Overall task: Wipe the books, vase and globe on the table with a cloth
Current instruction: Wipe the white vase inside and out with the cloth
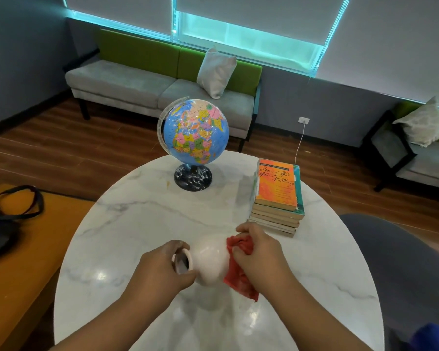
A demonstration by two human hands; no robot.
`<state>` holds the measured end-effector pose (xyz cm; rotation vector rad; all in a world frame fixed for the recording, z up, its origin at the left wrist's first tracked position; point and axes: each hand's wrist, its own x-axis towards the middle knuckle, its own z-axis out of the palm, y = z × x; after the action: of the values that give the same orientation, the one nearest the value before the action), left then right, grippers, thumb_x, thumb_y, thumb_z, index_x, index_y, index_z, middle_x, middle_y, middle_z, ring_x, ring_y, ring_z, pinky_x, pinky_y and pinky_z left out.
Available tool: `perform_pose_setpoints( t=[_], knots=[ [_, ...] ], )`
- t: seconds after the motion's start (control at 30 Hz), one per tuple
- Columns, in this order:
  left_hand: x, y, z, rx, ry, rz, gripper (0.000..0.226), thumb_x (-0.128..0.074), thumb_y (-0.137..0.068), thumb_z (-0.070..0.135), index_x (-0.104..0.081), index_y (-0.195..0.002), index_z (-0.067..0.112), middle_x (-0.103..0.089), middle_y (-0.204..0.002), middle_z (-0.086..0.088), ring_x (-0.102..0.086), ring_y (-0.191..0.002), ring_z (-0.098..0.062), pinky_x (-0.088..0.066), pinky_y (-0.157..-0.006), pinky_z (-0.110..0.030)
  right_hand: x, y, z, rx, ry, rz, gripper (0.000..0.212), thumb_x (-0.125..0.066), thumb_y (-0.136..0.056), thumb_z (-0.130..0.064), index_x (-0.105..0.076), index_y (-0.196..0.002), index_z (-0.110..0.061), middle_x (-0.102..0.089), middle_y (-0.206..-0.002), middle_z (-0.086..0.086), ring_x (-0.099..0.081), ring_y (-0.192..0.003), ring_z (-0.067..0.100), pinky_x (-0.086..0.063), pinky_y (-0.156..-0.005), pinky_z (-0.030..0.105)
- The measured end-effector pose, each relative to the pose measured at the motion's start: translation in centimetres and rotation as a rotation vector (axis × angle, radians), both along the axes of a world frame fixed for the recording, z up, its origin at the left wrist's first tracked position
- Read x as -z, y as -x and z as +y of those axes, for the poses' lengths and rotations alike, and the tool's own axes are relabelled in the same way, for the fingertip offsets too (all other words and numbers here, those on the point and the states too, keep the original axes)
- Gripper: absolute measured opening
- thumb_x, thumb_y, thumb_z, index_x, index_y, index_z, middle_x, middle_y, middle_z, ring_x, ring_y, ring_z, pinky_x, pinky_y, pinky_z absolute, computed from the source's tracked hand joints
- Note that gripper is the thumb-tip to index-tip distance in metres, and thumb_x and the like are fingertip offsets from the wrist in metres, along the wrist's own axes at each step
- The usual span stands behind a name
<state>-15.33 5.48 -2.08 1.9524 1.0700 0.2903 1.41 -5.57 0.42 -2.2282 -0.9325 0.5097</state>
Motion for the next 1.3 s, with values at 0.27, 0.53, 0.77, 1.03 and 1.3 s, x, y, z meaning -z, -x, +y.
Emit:
perform_pose_setpoints(
  t=[0.27, 0.53, 0.77, 1.03, 1.3],
  knots=[
    [0.6, 0.4, 0.6, -0.117, 0.169, -0.039, 0.032, -0.08, -0.072, 0.016, -0.066, -0.098, 0.027, -0.067, -0.091, 0.012, -0.068, -0.073, -0.003, -0.045, -0.055, -0.014, 0.9, -0.4, -0.9, 0.012, 0.012, 0.058, 0.039, -0.064, -0.083, -0.017, -0.05, -0.106, -0.045, -0.06, -0.103, -0.014, -0.056, -0.095, 0.005, -0.048, -0.081, 0.018],
    [0.8, 1.0, 0.8, -0.119, 0.254, -0.06, 0.033, -0.078, -0.072, 0.012, -0.067, -0.098, 0.03, -0.072, -0.082, 0.0, -0.066, -0.069, -0.005, -0.043, -0.05, -0.011, 1.9, -1.1, -1.0, 0.142, -0.053, 0.122, 0.034, -0.066, -0.08, -0.014, -0.057, -0.098, -0.041, -0.064, -0.093, -0.017, -0.062, -0.09, 0.008, -0.057, -0.08, 0.035],
    [0.6, 1.2, 1.4, -0.156, 0.383, -0.109, 0.034, -0.079, -0.073, 0.013, -0.069, -0.099, 0.032, -0.069, -0.09, 0.004, -0.067, -0.078, -0.015, -0.057, -0.075, -0.033, 2.0, 0.1, -1.2, 0.06, -0.039, 0.112, 0.038, -0.065, -0.079, -0.017, -0.054, -0.1, -0.046, -0.063, -0.1, -0.014, -0.06, -0.095, 0.005, -0.055, -0.085, 0.031],
    [1.4, 1.4, 1.8, -0.258, 0.543, -0.188, 0.033, -0.08, -0.075, 0.009, -0.067, -0.105, 0.008, -0.072, -0.091, -0.015, -0.07, -0.081, -0.035, -0.058, -0.083, -0.045, 2.1, -1.5, -0.7, 0.133, -0.024, 0.115, 0.034, -0.065, -0.081, -0.015, -0.057, -0.104, -0.038, -0.063, -0.096, -0.017, -0.06, -0.091, 0.005, -0.057, -0.081, 0.035],
    [1.4, 1.2, 2.0, -0.231, 0.549, -0.166, 0.022, -0.071, -0.085, 0.014, -0.064, -0.092, -0.005, -0.064, -0.093, -0.031, -0.061, -0.073, -0.029, -0.053, -0.088, -0.049, 2.1, -2.0, -0.8, 0.167, 0.027, 0.083, 0.031, -0.062, -0.085, -0.016, -0.053, -0.104, -0.039, -0.056, -0.091, -0.02, -0.056, -0.083, 0.003, -0.056, -0.076, 0.028]
  ],
)
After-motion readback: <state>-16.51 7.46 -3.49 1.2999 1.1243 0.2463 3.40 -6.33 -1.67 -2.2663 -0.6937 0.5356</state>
